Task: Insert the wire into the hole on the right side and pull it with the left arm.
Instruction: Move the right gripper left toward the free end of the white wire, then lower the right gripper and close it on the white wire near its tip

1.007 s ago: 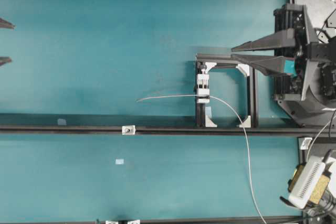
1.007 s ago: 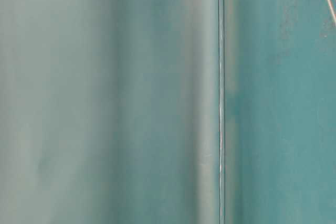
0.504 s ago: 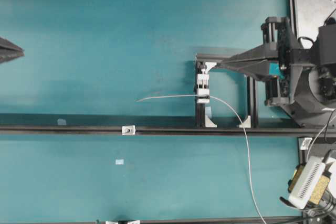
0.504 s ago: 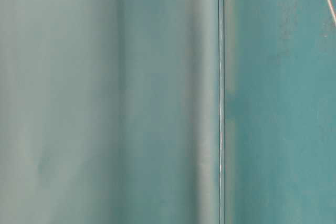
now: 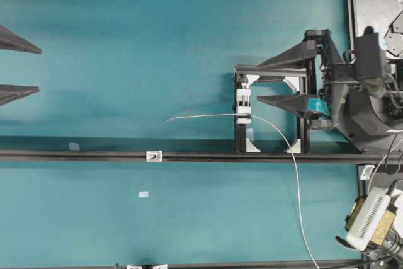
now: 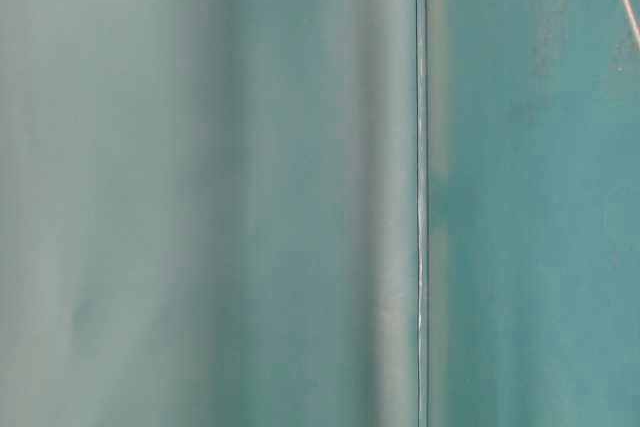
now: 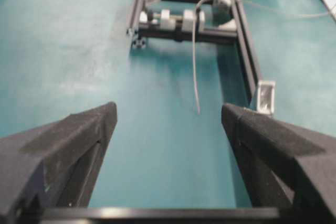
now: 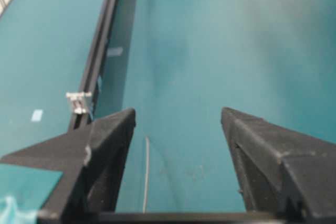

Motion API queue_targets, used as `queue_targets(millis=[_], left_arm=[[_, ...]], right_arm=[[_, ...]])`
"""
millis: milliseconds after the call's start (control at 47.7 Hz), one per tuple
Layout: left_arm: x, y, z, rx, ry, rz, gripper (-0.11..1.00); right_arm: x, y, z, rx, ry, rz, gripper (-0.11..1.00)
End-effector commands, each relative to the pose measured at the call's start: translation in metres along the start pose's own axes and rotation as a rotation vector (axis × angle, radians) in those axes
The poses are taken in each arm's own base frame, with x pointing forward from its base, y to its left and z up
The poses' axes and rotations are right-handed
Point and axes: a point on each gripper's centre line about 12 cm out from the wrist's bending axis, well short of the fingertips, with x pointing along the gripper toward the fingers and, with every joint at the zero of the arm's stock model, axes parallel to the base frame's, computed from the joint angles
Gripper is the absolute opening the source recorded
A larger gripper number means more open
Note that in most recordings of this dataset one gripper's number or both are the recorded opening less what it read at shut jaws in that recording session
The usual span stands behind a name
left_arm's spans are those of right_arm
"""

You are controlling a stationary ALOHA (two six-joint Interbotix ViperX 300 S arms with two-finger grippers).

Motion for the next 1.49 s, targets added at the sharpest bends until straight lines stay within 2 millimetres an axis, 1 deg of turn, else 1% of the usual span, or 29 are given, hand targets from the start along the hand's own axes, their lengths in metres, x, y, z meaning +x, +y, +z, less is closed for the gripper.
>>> queue_targets(millis=[0,252,483,776,1091,1301,1469], left_arm=[[0.006,0.000,-0.002,-0.004,0.011,0.003,0.55],[0.029,0.000,-0.014,-0.004,0.112,0.008,0.57],[0.050,0.000,-0.027,0.000,0.188,0.010,0.57],[0.074,0.001,-0.038,-0.002,0.251,0.017,0.57],[0.085,0.008,-0.050,-0.008,0.302,0.040,0.57],[0.086,0.009,-0.052,-0.011,0.308,0.045,0.57],[0.086,0.010,-0.052,-0.011,0.308,0.047,0.56]], right_arm=[[0.006,0.000,0.000,0.009,0.007,-0.002,0.75],[0.022,-0.002,-0.015,0.048,0.091,-0.016,0.75],[0.038,0.004,-0.024,0.040,0.160,-0.003,0.75],[0.063,0.002,-0.038,0.038,0.250,-0.023,0.75],[0.097,0.001,-0.049,0.032,0.320,-0.039,0.74],[0.113,-0.002,-0.063,0.030,0.375,-0.052,0.74],[0.121,-0.003,-0.072,0.029,0.404,-0.057,0.74]])
